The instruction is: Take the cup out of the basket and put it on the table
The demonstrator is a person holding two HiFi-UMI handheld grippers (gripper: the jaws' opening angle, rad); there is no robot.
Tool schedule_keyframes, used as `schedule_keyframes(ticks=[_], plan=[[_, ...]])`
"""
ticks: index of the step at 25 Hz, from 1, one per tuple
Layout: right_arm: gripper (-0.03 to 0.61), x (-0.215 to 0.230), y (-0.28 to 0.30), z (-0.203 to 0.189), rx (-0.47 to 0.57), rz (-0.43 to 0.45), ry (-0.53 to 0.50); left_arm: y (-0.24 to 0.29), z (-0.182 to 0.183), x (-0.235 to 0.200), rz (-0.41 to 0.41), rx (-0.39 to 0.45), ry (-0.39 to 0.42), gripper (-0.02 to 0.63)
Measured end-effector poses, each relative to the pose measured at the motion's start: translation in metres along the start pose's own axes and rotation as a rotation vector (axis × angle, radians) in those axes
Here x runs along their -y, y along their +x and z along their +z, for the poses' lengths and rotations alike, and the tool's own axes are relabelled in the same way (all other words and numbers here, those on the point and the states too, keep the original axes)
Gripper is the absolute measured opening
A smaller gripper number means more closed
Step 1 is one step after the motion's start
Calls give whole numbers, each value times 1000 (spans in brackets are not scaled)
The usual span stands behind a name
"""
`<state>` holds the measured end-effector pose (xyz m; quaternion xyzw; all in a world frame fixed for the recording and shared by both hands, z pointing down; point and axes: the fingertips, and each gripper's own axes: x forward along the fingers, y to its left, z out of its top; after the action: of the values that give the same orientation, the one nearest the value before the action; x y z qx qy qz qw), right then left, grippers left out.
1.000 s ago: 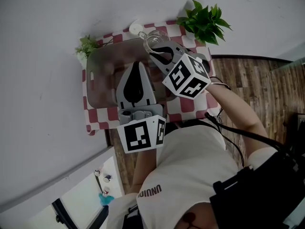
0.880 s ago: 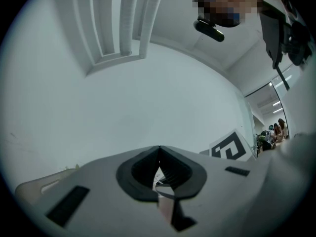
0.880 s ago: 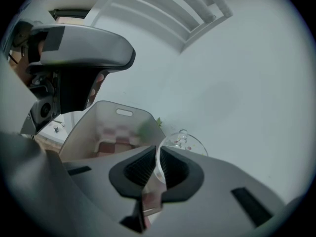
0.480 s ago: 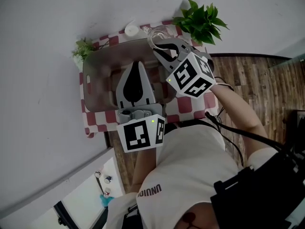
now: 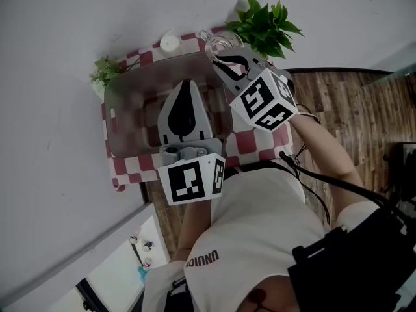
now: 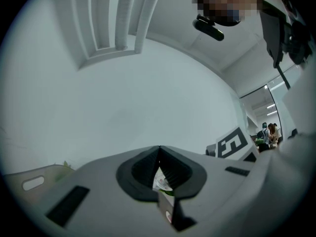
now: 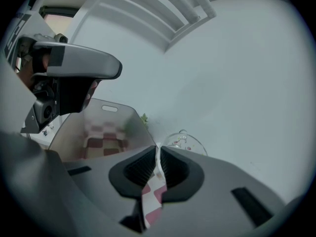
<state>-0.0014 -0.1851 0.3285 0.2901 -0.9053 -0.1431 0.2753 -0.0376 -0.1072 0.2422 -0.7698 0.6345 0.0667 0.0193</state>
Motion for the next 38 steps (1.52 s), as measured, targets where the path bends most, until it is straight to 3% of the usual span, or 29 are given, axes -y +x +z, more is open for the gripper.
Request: schedule_keyframes(ticks=[17,38], plan=[[41,17,-13,-35,-46,-49,65,15,-6,22,-54,-22,9,12],[41,-4,-7,-81,-145,-26,110,23,-22,31,-86,-60,3,12]])
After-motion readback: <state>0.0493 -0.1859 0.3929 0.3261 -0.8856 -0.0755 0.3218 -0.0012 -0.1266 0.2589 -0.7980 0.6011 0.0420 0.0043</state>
